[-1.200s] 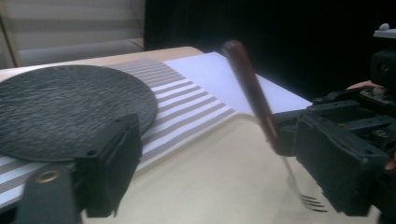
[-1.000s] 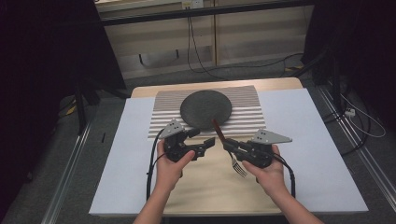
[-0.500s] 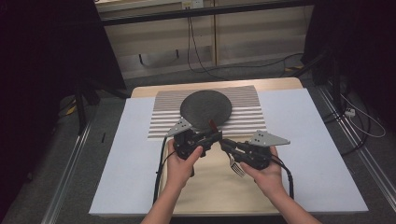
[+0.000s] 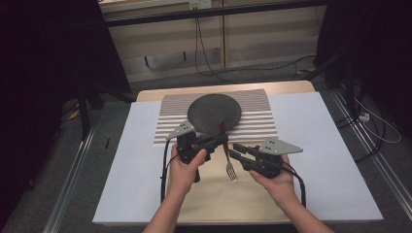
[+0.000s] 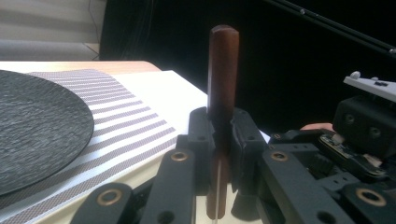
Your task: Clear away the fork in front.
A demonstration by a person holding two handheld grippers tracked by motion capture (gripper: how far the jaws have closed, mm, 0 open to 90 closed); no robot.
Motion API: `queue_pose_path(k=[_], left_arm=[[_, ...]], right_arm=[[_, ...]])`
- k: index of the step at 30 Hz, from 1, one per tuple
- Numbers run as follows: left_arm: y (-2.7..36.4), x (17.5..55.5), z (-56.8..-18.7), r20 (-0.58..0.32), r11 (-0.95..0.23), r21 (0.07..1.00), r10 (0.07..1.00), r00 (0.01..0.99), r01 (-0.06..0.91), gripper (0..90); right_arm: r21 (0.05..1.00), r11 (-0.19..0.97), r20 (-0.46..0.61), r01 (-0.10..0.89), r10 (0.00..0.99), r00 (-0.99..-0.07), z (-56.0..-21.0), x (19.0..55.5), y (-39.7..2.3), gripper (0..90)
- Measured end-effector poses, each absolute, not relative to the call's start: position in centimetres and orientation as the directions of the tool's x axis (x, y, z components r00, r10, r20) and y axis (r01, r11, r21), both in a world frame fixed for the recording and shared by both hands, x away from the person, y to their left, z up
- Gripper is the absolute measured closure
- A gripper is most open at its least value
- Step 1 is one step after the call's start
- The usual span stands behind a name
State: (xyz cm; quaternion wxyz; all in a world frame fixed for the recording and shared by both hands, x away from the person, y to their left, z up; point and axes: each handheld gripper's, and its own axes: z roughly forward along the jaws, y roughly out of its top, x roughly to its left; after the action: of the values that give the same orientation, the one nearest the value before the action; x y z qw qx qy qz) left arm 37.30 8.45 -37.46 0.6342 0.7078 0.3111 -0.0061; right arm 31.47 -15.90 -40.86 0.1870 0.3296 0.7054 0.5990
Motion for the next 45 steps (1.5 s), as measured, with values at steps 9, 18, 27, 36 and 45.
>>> queue_pose_path(k=[9,18,27,36,45], left_arm=[[11.1,37.3,-37.2,-0.412,-0.033,0.882,0.432,0.802,0.471,80.7],[13.5,37.3,-37.6,-0.435,-0.087,0.85,0.439,0.786,0.519,80.6],[16.1,37.2,-37.8,-0.447,-0.081,0.837,0.472,0.76,0.542,80.7],[18.2,37.0,-37.9,-0.474,-0.079,0.813,0.485,0.735,0.577,80.7],[18.6,36.9,-38.5,-0.491,-0.123,0.782,0.483,0.725,0.611,80.7]], right_arm=[[0.968,0.086,0.096,0.235,0.739,-0.667,-41.1,31.3,-18.3,54.2],[0.967,0.069,0.106,0.247,0.77,-0.63,-41.4,30.9,-20.4,40.9],[0.961,0.075,0.106,0.267,0.79,-0.604,-41.7,30.5,-21.8,28.4],[0.956,0.089,0.092,0.278,0.812,-0.576,-42.0,29.9,-23.6,18.7],[0.958,0.061,0.112,0.28,0.818,-0.565,-42.5,29.5,-24.4,16.6]])
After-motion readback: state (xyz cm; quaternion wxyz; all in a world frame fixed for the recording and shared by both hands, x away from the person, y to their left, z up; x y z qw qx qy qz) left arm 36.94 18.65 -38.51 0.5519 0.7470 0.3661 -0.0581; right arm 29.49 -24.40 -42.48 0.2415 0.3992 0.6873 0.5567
